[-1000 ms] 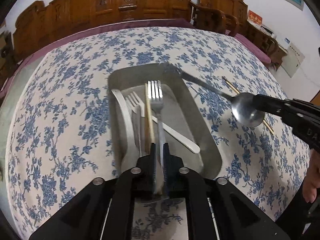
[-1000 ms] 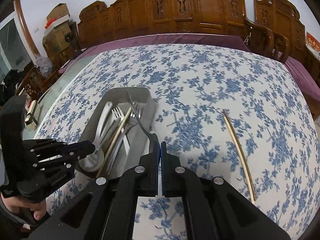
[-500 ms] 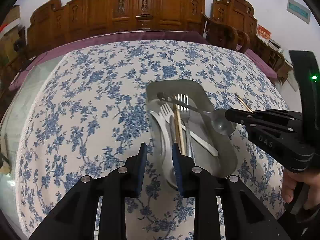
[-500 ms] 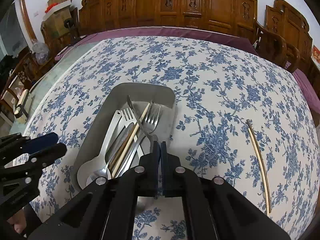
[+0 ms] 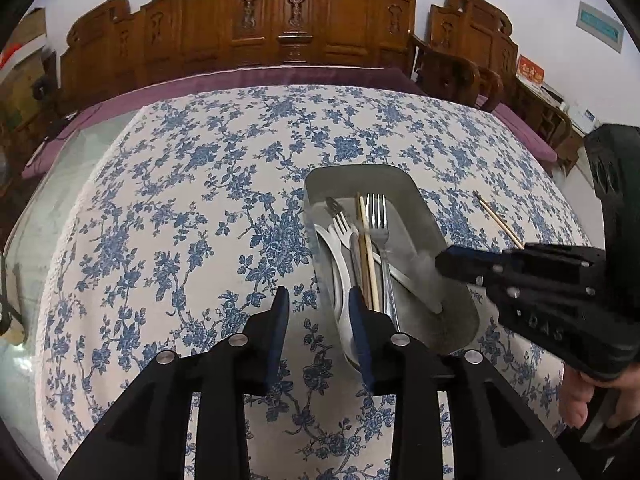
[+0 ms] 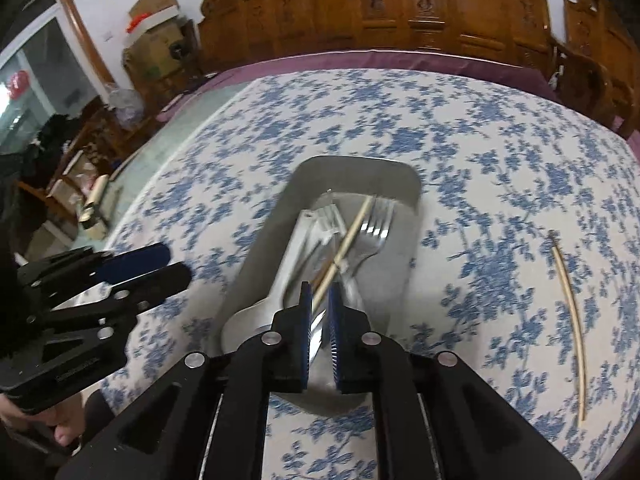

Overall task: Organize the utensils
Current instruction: 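Lower the metal utensils into the tray and open both tools, then move the right tool to the light chopstick on the table and grasp it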

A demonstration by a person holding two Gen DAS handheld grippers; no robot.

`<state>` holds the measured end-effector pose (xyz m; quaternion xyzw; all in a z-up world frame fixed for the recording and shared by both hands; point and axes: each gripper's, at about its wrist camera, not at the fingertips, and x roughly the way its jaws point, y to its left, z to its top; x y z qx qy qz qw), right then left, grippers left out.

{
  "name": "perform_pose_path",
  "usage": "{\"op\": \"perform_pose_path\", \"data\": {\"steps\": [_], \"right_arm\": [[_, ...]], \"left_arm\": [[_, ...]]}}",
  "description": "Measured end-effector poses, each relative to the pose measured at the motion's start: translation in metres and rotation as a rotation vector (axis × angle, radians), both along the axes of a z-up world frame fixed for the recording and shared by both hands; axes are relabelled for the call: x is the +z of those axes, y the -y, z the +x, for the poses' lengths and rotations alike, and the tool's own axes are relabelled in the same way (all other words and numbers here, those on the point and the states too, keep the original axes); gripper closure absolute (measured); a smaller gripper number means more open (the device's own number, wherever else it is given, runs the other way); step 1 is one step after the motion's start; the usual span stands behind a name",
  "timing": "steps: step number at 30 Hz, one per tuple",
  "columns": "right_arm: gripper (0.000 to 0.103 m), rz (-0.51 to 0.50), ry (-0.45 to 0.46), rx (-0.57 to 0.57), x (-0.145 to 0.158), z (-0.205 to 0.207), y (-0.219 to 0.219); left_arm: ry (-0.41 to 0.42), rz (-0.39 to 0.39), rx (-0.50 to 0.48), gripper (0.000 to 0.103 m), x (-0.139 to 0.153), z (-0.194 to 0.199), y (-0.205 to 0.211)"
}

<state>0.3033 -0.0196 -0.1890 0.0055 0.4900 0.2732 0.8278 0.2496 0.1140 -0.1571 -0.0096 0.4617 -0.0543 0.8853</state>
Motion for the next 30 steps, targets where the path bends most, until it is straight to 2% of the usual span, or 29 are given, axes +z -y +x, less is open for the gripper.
{"op": "perform_pose_path", "data": {"steps": [5,8,11,13,14,16,18,24,30], "right_arm": [[0.092,0.041,-0.006,0.033,0.004,-0.008,0.002],[0.092,0.046,0.011,0.028,0.009,-0.012,0.015],[0.092,0.049,0.030,0.009,0.013,-0.016,0.040],[0.092,0.031,0.052,-0.010,0.014,-0.019,0.065],[0.088,0.024,0.061,-0.020,0.014,-0.020,0.079],[0.082,0.002,0.074,-0.046,0.013,-0.021,0.106],[0.081,-0.025,0.073,-0.079,0.008,-0.018,0.134],[0.081,-0.100,0.042,-0.145,-0.016,-0.006,0.200],[0.081,-0.150,0.007,-0.141,-0.042,0.003,0.232]], "left_arm": [[0.005,0.007,-0.004,0.072,0.003,-0.001,0.004],[0.008,0.005,-0.006,0.068,0.005,-0.001,0.009],[0.011,0.007,-0.017,0.065,0.007,-0.002,0.019],[0.013,0.008,-0.026,0.055,0.008,-0.001,0.027],[0.019,0.007,-0.031,0.051,0.010,-0.002,0.032],[0.022,0.004,-0.045,0.051,0.011,-0.002,0.042],[0.027,-0.004,-0.061,0.041,0.013,-0.002,0.054],[0.037,-0.021,-0.120,0.032,0.017,0.001,0.097],[0.031,-0.027,-0.157,0.026,0.014,0.006,0.132]]}}
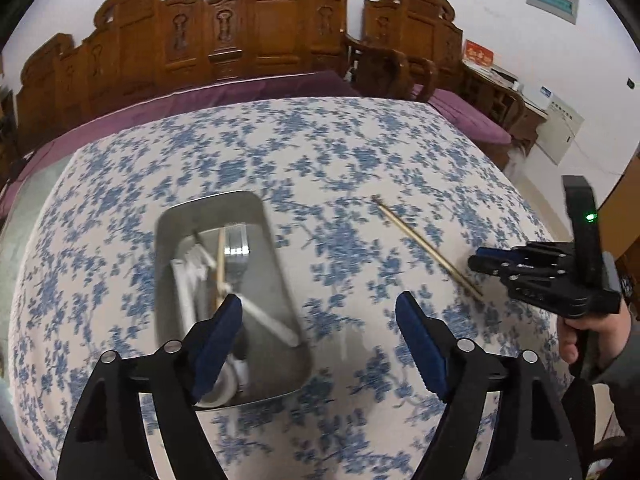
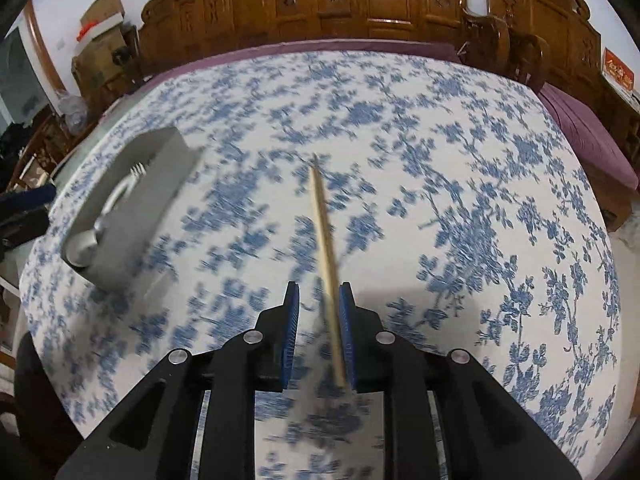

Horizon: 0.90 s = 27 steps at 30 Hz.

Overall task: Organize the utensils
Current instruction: 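Move the right tool to the light chopstick on the table and grasp it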

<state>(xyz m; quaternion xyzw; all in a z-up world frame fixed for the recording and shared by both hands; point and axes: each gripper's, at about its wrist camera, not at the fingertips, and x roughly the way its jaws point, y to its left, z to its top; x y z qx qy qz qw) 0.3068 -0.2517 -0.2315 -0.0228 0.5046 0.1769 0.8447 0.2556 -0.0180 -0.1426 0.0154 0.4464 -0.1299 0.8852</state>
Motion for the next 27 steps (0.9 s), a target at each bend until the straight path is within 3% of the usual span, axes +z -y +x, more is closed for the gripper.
{"op": "perform_pose_path", "data": {"steps": [11,14,23,25,27], "right_arm": [[0.081,-0.054,-0.063,0.084,-0.030,0.020,0.000],[0.081,-0.046,-0.062,0.095,-0.031,0.025,0.000],[0.083,-0.152,-0.032,0.150,-0.035,0.033,-0.004],[0.097,-0.149,-0.029,0.152,-0.035,0.032,-0.002],[0.098,-0.136,-0.035,0.146,-0.034,0.030,0.003]], "left_arm": [[-0.037,0.032,-0.035,0.026,-0.013,0.008,0.042],[-0.049,0.039,-0.040,0.026,-0.019,0.011,0.050],[-0.078,0.058,-0.054,0.026,-0.032,0.022,0.075],[-0.080,0.062,-0.057,0.026,-0.036,0.026,0.083],[-0.082,0.066,-0.059,0.026,-0.039,0.029,0.089]]}}
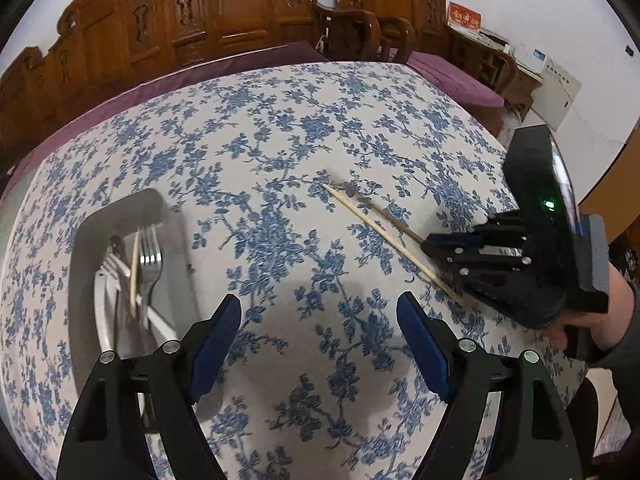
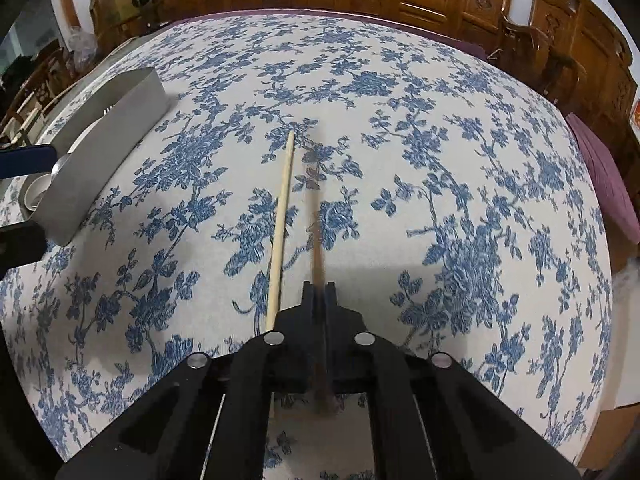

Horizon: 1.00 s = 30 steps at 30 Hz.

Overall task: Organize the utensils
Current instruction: 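Move the right tool to the light chopstick on the table and grasp it, then grasp the second light chopstick with the left tool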

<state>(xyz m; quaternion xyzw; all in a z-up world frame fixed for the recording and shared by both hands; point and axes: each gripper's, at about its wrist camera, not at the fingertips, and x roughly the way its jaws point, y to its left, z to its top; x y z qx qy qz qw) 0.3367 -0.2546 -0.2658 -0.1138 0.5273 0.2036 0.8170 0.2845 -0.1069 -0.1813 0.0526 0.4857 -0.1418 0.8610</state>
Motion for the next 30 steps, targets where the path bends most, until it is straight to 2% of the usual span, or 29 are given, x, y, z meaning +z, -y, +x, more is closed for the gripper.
{"op": "perform_pose_path", "data": {"steps": [12,18,25,27,30], "right_arm": [[0.098,0.086,0.022,-0.107,0.019,-0.030,0.058],[0.098,0.098,0.043,-0.131,0.028,-0.040,0.075],[0.097,0.113,0.053,-0.156,0.032,-0.047,0.086],[0.098,0.114,0.054,-0.158,0.033,-0.049,0.086],[0.097,0.114,0.058,-0.157,0.035,-0.052,0.085]], "left_arm": [[-0.050,0.018,0.013,0.026,-0.033,0.035,0.059],[-0.086,0.042,0.033,0.026,-0.052,0.049,0.081],[-0.091,0.088,0.038,0.027,-0.064,0.056,0.100],[-0.100,0.096,0.036,0.034,-0.067,0.057,0.102],[-0.110,0.097,0.040,0.039,-0.072,0.056,0.102]]}}
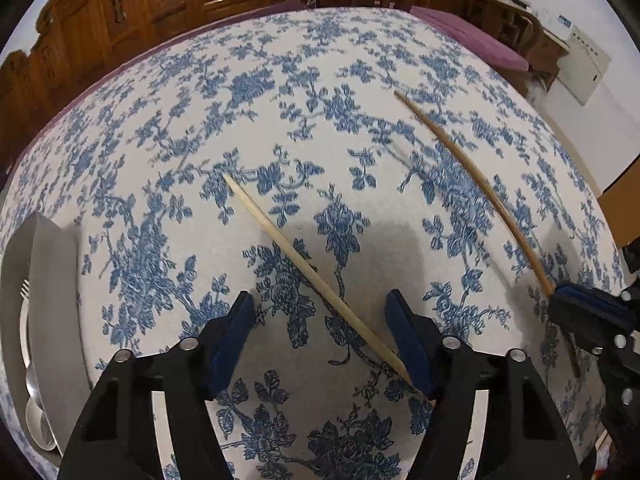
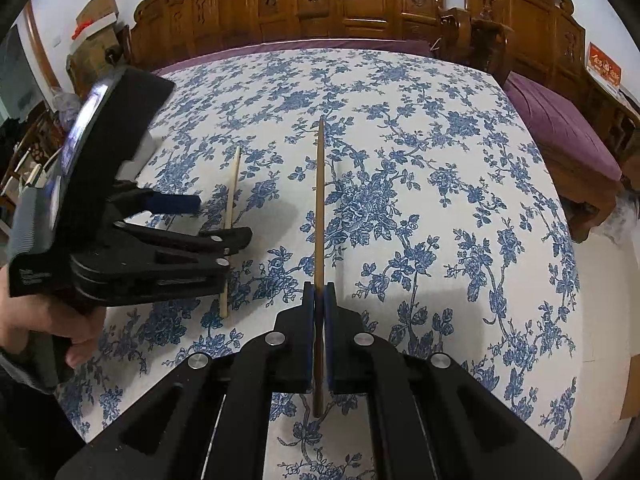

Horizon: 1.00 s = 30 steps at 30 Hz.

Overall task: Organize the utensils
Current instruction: 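Grasp the second light chopstick with the left tool, then carry both chopsticks over the tray and lower them in, opening both tools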

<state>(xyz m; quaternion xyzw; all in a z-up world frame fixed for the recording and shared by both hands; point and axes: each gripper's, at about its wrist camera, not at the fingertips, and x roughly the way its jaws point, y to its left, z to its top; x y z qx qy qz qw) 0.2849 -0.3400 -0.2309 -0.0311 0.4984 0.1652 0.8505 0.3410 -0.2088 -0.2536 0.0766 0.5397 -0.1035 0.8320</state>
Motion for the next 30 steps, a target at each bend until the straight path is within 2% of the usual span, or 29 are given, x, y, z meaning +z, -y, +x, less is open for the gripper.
{"op": "perform_pose_path", "data": {"steps": [4,7,9,12,19,24,30], "right_arm": [[0.097,-0.001,0.003,0.001,0.003,-0.003,-0.002],[0.097,-0.002,0.003,-0.001,0.004,-0.004,-0.003],[0.097,-0.004,0.007,-0.001,0.007,-0.007,-0.007],[0.097,-0.005,0.013,0.001,0.012,-0.011,-0.014],[0.097,-0.014,0.021,0.014,0.022,-0.022,-0.035],[0.097,-0.009,0.018,0.016,0.025,-0.026,-0.050],[0.097,0.003,0.029,0.025,0.034,-0.026,-0.072]], "left_arm": [[0.011,-0.004,-0.007,0.045,0.000,-0.003,-0.002],[0.012,-0.008,-0.006,0.061,0.002,-0.006,-0.006],[0.007,-0.007,-0.007,0.079,0.004,-0.008,-0.010],[-0.004,-0.008,-0.011,0.093,0.005,-0.011,-0.018],[-0.029,-0.044,0.002,0.099,0.006,-0.021,-0.042],[-0.003,-0.053,0.008,0.099,0.017,-0.030,-0.060],[0.053,-0.062,0.015,0.099,0.043,-0.036,-0.084]]}}
